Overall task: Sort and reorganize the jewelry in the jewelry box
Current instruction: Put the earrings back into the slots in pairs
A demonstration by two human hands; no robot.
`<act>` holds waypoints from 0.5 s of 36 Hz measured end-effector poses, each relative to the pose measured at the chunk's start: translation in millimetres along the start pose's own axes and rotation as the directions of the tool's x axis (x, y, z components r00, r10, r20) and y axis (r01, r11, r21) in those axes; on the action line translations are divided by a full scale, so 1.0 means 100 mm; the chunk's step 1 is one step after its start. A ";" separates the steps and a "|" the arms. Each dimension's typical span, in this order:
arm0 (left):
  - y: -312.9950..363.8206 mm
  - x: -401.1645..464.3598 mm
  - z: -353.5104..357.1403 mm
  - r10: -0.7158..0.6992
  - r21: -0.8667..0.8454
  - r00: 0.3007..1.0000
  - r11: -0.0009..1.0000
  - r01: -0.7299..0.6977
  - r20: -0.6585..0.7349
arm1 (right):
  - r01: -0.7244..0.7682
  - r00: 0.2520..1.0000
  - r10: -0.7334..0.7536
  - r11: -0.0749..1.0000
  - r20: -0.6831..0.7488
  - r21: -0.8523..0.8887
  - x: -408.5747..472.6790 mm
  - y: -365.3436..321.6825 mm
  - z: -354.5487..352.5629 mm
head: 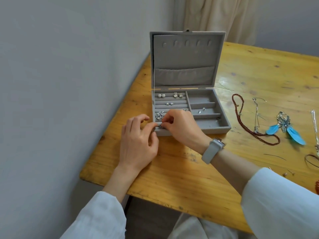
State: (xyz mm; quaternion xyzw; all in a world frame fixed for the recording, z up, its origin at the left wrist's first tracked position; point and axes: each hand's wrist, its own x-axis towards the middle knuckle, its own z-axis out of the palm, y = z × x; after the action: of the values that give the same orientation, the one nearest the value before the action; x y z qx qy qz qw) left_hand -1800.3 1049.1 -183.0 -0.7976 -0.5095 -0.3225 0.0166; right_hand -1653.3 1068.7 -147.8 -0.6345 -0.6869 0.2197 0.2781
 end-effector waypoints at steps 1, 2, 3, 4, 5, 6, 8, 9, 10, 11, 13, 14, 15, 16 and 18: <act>0.00 0.00 0.00 -0.002 0.000 1.000 1.000 0.002 0.002 | 0.009 1.000 -0.009 1.000 0.006 0.008 -0.01 0.00 -0.01; 0.00 0.00 0.00 -0.001 0.001 1.000 1.000 0.001 0.005 | 0.021 1.000 -0.021 1.000 0.010 0.017 -0.03 -0.01 -0.02; 0.00 0.00 0.00 0.000 0.002 1.000 1.000 0.000 0.008 | 0.036 0.999 -0.036 0.999 0.011 0.020 -0.05 -0.01 -0.03; 0.00 -0.01 0.00 0.002 0.003 1.000 1.000 -0.002 0.012 | 0.050 0.999 -0.050 0.999 0.007 0.013 -0.08 0.00 -0.04; 0.00 -0.01 0.00 0.005 0.007 1.000 1.000 -0.005 0.016 | 0.061 0.998 -0.061 0.998 -0.001 0.002 -0.11 0.01 -0.06; 0.01 -0.01 0.00 0.010 0.012 1.000 1.000 -0.010 0.021 | 0.067 0.998 -0.067 0.998 -0.011 -0.011 -0.15 0.03 -0.06; 0.01 0.00 0.01 0.023 0.028 0.999 0.999 -0.024 0.031 | 0.089 0.996 -0.090 0.995 -0.022 -0.053 -0.21 0.08 -0.08; 0.01 0.00 0.01 0.030 0.035 0.999 0.999 -0.031 0.035 | 0.107 0.994 -0.109 0.991 -0.016 -0.084 -0.23 0.11 -0.09; 0.01 0.00 0.01 0.035 0.041 0.999 0.998 -0.036 0.038 | 0.130 0.991 -0.132 0.985 -0.006 -0.115 -0.25 0.13 -0.09; 0.01 0.00 0.02 0.038 0.045 0.998 0.998 -0.040 0.040 | 0.156 0.988 -0.157 0.977 0.004 -0.142 -0.26 0.14 -0.08; 0.01 0.00 0.02 0.039 0.052 0.998 0.998 -0.041 0.046 | 0.200 0.980 -0.199 0.960 0.023 -0.197 -0.26 0.15 -0.07; 0.01 0.00 0.01 0.037 0.055 0.998 0.998 -0.040 0.052 | 0.212 0.977 -0.210 0.951 0.032 -0.223 -0.26 0.14 -0.06; 0.01 0.00 0.01 0.036 0.057 0.998 0.998 -0.040 0.056 | 0.221 0.975 -0.218 0.944 0.039 -0.243 -0.26 0.14 -0.05; 0.01 0.00 0.01 0.036 0.057 0.998 0.998 -0.040 0.059 | 0.226 0.974 -0.222 0.939 0.045 -0.259 -0.26 0.14 -0.05; 0.01 0.00 0.01 0.037 0.056 0.997 0.998 -0.040 0.062 | 0.233 0.972 -0.227 0.930 0.056 -0.284 -0.26 0.14 -0.05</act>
State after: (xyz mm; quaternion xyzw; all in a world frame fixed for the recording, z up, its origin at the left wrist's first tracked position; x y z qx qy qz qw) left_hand -1798.6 1048.9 -183.3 -0.8160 -0.5033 -0.2827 0.0303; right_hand -1638.4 1044.1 -156.5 -0.5809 -0.7841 0.0900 0.1988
